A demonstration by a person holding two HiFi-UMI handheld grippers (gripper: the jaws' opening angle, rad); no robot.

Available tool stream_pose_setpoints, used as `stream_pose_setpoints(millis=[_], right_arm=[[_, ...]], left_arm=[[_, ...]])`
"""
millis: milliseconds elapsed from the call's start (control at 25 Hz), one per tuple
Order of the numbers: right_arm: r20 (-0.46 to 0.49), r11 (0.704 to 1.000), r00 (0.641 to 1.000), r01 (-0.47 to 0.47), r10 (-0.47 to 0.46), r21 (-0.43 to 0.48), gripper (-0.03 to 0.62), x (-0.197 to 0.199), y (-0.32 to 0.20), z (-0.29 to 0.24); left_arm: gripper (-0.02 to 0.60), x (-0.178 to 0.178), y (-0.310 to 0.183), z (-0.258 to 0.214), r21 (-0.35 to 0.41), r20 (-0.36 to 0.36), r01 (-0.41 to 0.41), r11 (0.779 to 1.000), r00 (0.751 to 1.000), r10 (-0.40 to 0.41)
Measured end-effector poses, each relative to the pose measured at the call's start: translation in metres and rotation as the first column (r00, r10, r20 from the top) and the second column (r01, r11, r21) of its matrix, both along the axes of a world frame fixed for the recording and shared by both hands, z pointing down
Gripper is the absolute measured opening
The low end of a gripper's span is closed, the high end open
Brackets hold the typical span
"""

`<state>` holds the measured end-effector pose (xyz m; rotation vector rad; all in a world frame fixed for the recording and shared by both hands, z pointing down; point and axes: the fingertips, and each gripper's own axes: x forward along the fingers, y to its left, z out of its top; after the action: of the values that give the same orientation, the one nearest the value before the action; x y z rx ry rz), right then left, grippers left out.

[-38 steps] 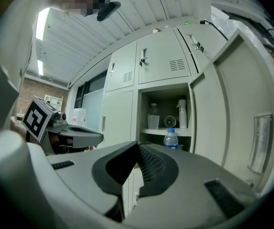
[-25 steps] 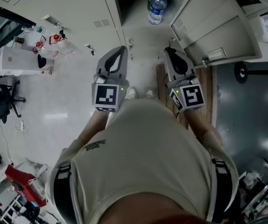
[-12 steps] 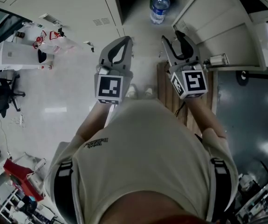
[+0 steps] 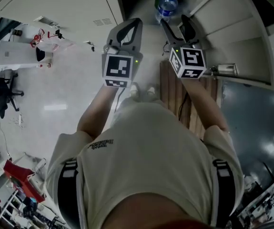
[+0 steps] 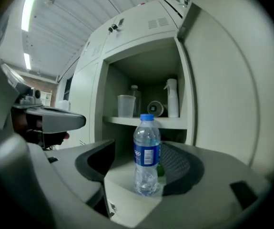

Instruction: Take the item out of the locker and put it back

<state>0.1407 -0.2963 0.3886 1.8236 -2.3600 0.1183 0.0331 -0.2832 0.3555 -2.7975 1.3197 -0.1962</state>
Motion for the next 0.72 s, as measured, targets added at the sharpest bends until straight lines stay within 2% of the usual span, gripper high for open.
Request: stream_pose_setpoints(millis=[200, 320, 440, 720], right_arm=[[0.013, 0.996, 0.999, -0.052, 0.053, -0.066, 0.304, 0.005, -0.033, 0.041], [0.015, 0.992, 0.998, -0.066, 0.067, -0.103, 0.304, 0.006, -0.048, 0.063], [0.007, 0.989, 0.998, -0.063, 0.064, -0.134, 0.324, 0.007, -0.060, 0.078], [0.028, 0.981, 0.999, -0.037, 0.044, -0.191, 0.319, -0.001, -0.072, 0.102]], left_arm=[[0.014, 0.007, -0.034, 0.033, -0.013, 0.024, 0.024, 1.000, 0.999, -0.024], [0.014, 0.011, -0.045, 0.059, -0.048, 0.048, 0.020, 0.999, 0.999, -0.018], [0.014, 0.016, -0.054, 0.081, -0.088, 0.065, 0.012, 0.996, 0.998, -0.007], [0.014, 0.021, -0.061, 0.110, -0.165, 0.095, 0.001, 0.986, 0.995, 0.015]])
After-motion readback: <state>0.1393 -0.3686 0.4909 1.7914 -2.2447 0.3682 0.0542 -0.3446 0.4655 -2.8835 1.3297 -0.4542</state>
